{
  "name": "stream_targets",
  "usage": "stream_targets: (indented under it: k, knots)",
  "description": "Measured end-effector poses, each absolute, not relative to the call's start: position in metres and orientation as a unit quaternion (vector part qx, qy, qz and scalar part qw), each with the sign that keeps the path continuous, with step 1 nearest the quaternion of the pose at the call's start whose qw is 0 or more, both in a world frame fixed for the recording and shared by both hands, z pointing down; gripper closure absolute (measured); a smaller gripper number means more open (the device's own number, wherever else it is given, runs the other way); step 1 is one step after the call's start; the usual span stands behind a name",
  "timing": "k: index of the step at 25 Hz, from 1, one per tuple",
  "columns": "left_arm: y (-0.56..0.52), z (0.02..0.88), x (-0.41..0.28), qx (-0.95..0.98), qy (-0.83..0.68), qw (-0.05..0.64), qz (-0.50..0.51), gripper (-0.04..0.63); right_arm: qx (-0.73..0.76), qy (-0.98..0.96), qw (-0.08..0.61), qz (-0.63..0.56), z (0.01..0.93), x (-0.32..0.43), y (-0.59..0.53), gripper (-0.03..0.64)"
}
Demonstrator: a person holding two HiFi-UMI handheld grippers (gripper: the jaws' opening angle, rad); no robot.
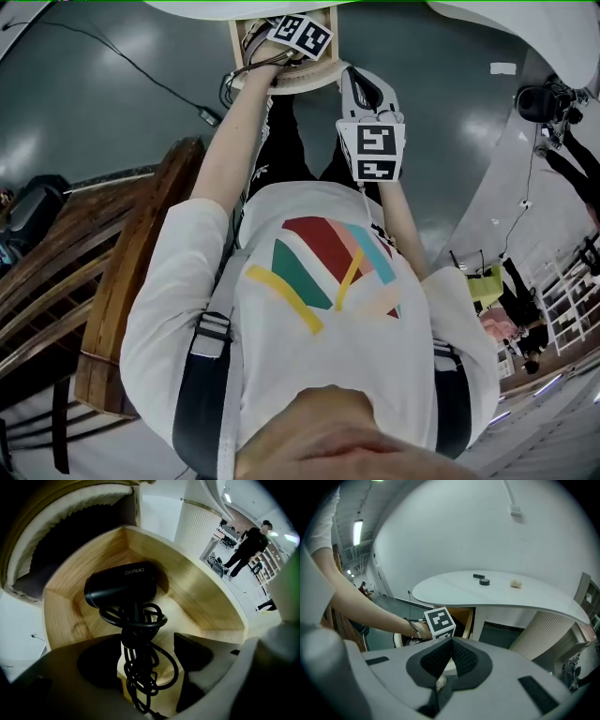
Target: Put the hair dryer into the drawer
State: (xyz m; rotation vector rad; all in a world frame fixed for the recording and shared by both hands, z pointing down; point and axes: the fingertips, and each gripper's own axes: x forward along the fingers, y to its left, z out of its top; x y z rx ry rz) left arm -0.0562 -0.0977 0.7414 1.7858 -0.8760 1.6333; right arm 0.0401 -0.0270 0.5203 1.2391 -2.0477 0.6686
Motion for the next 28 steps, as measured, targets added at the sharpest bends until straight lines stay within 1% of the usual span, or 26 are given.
stream_targets:
  k: [9,17,22,28]
  knots:
    - [-0.090,0.715,-0.044,0.687,-0.331,0.245,0.599,0.262,0.471,-0.791,0.311,0.236,0.503,0.036,-0.026,0.606]
    - [-0.079,0.677,-0.033,0.703,-0.361,0.266,0.551,0.262,0.471,-0.803,0.311,0.193,0.484,0.038,-0.037,0.606]
    - [-0.066,0.654,-0.040,0.705,-0.380,0.273,0.533,0.262,0.483,-0.806,0.288,0.186,0.466,0.042,-0.048,0.606]
    - [-0.064,0.614,-0.031,0.718,-0.408,0.304,0.475,0.264,0.491,-0.812,0.270,0.163,0.447,0.055,-0.067,0.606]
